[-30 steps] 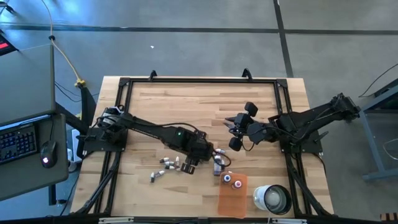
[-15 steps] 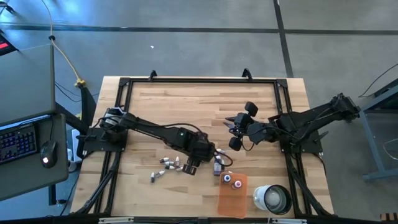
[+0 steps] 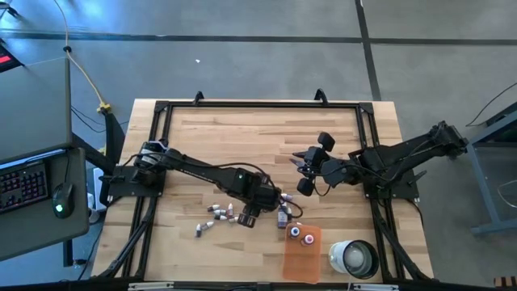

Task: Pick & Place food coloring
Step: Put the large black food coloring bottle into the orange bin

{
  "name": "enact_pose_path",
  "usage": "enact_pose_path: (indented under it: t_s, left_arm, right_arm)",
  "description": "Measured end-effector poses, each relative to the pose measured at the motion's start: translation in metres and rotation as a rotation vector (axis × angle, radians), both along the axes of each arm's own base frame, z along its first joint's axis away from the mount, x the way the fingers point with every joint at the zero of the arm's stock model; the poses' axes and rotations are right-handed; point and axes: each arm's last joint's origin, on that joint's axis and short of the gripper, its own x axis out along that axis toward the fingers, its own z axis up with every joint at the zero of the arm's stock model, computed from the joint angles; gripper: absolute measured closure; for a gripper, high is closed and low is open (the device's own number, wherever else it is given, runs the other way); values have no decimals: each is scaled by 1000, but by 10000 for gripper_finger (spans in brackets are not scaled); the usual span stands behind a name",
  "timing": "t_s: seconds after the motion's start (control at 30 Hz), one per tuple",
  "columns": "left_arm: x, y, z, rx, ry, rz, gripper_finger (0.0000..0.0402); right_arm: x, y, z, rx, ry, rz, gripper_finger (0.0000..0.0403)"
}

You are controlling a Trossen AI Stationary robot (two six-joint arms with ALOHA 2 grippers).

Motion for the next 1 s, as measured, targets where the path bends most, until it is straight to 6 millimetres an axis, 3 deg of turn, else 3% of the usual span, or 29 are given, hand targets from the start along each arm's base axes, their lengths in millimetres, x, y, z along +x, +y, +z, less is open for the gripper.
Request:
enact_pose_path:
  t_s: [0.13, 0.4, 0.73, 1.0]
  left_arm:
    - [0, 0, 0, 2, 3, 0, 244]
    - [-1, 1, 2, 10, 6, 4, 315]
    - [-2, 0, 2, -2, 10, 0, 373]
    - [-5, -4, 8, -12, 30, -18, 380]
  right_arm:
    - [0, 0, 0, 1, 0, 1, 325]
    - [0, 0, 0, 3, 1, 5, 325]
    - [0, 0, 0, 3, 1, 4, 325]
    - [0, 0, 0, 3, 1, 5, 325]
